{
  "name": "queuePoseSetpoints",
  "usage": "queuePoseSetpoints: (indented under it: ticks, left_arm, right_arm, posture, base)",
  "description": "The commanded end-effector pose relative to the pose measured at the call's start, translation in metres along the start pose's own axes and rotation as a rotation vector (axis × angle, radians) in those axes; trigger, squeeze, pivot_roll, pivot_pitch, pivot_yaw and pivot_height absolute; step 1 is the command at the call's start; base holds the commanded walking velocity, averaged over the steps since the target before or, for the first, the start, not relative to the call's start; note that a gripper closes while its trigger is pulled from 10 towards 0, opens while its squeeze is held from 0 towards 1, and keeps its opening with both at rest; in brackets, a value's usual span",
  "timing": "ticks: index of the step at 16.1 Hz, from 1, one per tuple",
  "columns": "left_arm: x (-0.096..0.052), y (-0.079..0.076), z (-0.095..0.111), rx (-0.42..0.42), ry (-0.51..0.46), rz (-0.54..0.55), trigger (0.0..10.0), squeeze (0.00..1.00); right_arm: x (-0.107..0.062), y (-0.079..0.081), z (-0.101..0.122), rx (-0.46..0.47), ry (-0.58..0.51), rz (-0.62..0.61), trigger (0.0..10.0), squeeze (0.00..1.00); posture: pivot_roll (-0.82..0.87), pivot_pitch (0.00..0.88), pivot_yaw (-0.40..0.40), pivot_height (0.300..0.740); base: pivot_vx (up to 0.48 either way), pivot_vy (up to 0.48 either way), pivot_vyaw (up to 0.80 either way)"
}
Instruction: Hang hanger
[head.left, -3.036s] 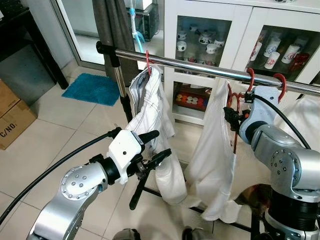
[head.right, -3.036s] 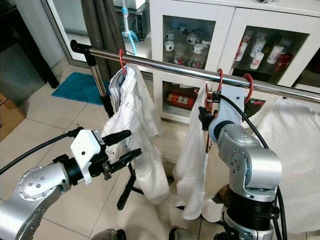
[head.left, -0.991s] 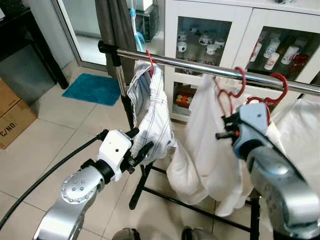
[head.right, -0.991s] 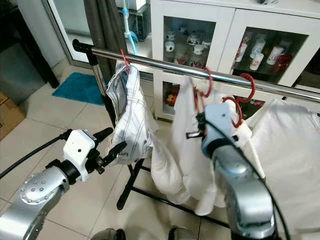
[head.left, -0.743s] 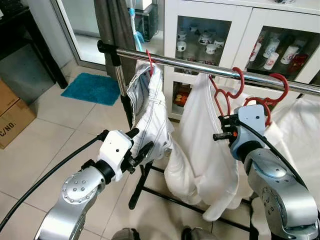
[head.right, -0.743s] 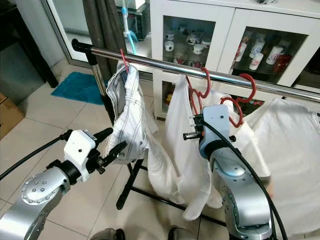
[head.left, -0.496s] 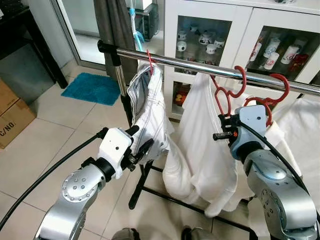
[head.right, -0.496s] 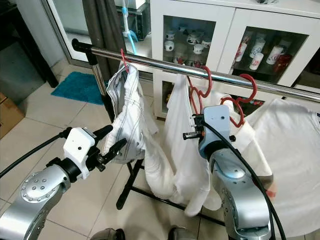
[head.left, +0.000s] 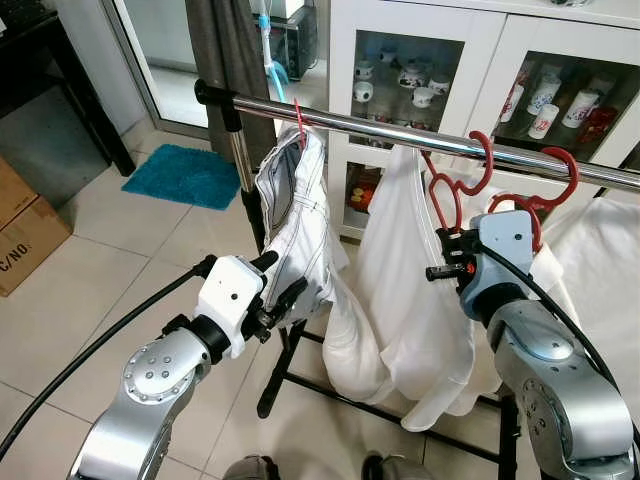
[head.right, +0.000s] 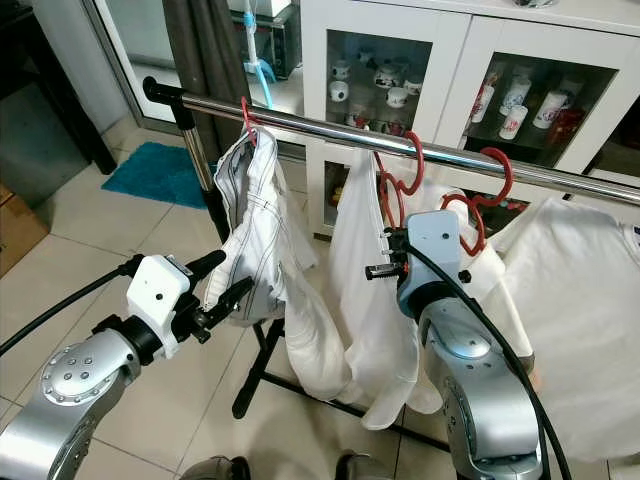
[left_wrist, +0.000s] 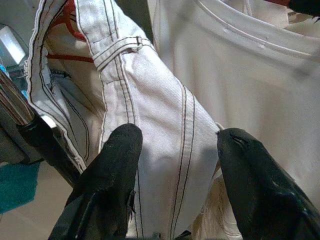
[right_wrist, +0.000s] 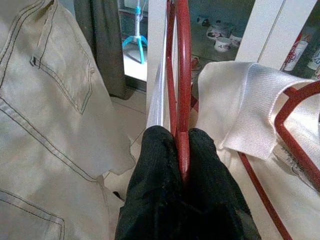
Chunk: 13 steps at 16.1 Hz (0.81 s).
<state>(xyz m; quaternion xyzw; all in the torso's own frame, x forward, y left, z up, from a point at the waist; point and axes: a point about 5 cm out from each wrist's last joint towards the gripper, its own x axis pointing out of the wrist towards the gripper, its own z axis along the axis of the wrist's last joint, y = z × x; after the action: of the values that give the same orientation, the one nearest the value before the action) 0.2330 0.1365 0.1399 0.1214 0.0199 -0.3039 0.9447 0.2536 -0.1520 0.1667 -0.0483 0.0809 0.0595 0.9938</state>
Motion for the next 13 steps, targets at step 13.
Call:
queuePoseSetpoints:
  ticks: [13]
  left_arm:
    - [-0.0022, 0.0025, 0.0040, 0.022, -0.011, 0.002, 10.0, 0.00]
  right_arm:
    - [0.0021, 0.0008, 0.0030, -0.004, -0.038, 0.006, 0.0, 0.00]
  posture:
    - [-0.05, 0.127, 0.030, 0.740]
  base:
    - [-0.232, 0.000, 0.00]
